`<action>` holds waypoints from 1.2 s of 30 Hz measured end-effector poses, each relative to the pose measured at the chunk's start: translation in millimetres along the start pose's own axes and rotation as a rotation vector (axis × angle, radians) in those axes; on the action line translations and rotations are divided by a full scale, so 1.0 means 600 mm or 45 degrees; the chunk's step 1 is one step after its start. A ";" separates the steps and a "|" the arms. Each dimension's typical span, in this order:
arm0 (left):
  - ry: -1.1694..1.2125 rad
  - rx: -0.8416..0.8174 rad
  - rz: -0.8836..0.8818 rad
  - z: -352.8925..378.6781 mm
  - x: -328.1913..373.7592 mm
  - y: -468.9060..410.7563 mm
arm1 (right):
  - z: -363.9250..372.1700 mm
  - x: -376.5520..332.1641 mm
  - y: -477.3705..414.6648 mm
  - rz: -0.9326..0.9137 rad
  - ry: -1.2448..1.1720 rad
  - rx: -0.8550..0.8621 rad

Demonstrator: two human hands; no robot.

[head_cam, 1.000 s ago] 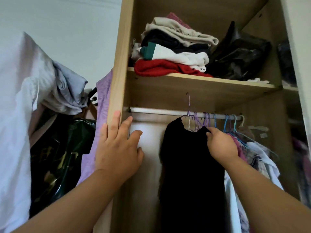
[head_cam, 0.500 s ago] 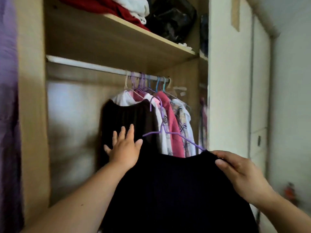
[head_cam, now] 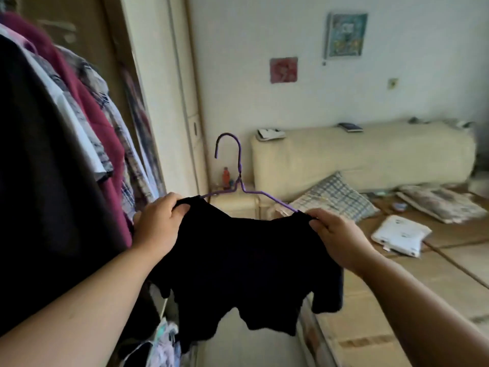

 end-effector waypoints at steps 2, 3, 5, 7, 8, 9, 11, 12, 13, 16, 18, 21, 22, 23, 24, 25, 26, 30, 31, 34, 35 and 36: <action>-0.001 -0.074 0.083 0.027 0.033 0.041 | -0.006 0.042 0.083 0.199 -0.034 0.012; 0.022 -0.135 0.122 0.042 0.050 0.061 | -0.010 0.061 0.126 0.284 -0.036 0.004; 0.098 -0.279 0.178 0.076 0.089 0.103 | -0.025 0.100 0.213 0.441 -0.040 -0.004; 0.160 -0.420 0.191 0.110 0.122 0.139 | -0.048 0.133 0.285 0.585 -0.053 -0.005; 0.196 -0.503 0.193 0.129 0.140 0.156 | -0.063 0.149 0.319 0.656 -0.054 -0.001; 0.231 -0.590 0.195 0.150 0.160 0.175 | -0.079 0.165 0.354 0.722 -0.051 -0.002; 0.309 -0.768 0.205 0.193 0.203 0.213 | -0.110 0.196 0.420 0.820 -0.047 -0.004; 0.365 -0.859 0.225 0.217 0.230 0.234 | -0.128 0.214 0.456 0.879 -0.058 0.010; 0.415 -0.948 0.249 0.240 0.258 0.254 | -0.146 0.232 0.492 0.944 -0.073 0.029; 0.468 -1.167 0.322 0.302 0.349 0.318 | -0.204 0.285 0.601 1.148 -0.108 0.101; 0.506 -1.293 0.372 0.342 0.418 0.364 | -0.243 0.321 0.678 1.296 -0.192 0.170; 0.516 -1.429 0.505 0.392 0.517 0.420 | -0.299 0.371 0.769 1.459 -0.256 0.319; 0.513 -1.466 0.543 0.410 0.550 0.437 | -0.316 0.389 0.794 1.504 -0.280 0.368; 0.512 -1.499 0.567 0.431 0.580 0.453 | -0.331 0.407 0.816 1.550 -0.308 0.405; 0.508 -1.531 0.577 0.452 0.609 0.468 | -0.344 0.428 0.835 1.592 -0.322 0.428; 0.499 -1.562 0.577 0.473 0.633 0.481 | -0.354 0.450 0.850 1.627 -0.314 0.456; 0.473 -1.588 0.574 0.491 0.650 0.493 | -0.360 0.469 0.861 1.652 -0.293 0.492; 0.357 -1.664 0.543 0.583 0.718 0.527 | -0.385 0.573 0.882 1.760 -0.138 0.474; 0.337 -1.675 0.532 0.602 0.730 0.532 | -0.385 0.596 0.881 1.778 -0.116 0.428; 0.273 -1.683 0.512 0.678 0.767 0.547 | -0.386 0.684 0.878 1.825 -0.109 0.311; 0.247 -1.691 0.507 0.705 0.774 0.553 | -0.382 0.714 0.877 1.844 -0.092 0.266; 0.219 -1.704 0.505 0.726 0.776 0.558 | -0.376 0.736 0.876 1.863 -0.084 0.226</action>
Point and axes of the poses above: each hand's wrist, its own y-axis away from the middle knuckle, its own z-axis out of the palm, x = y × z, the point moved 3 cm from there along -y, towards the middle knuckle, and after that the axes turned 9 degrees about z, right-handed, at the moved point
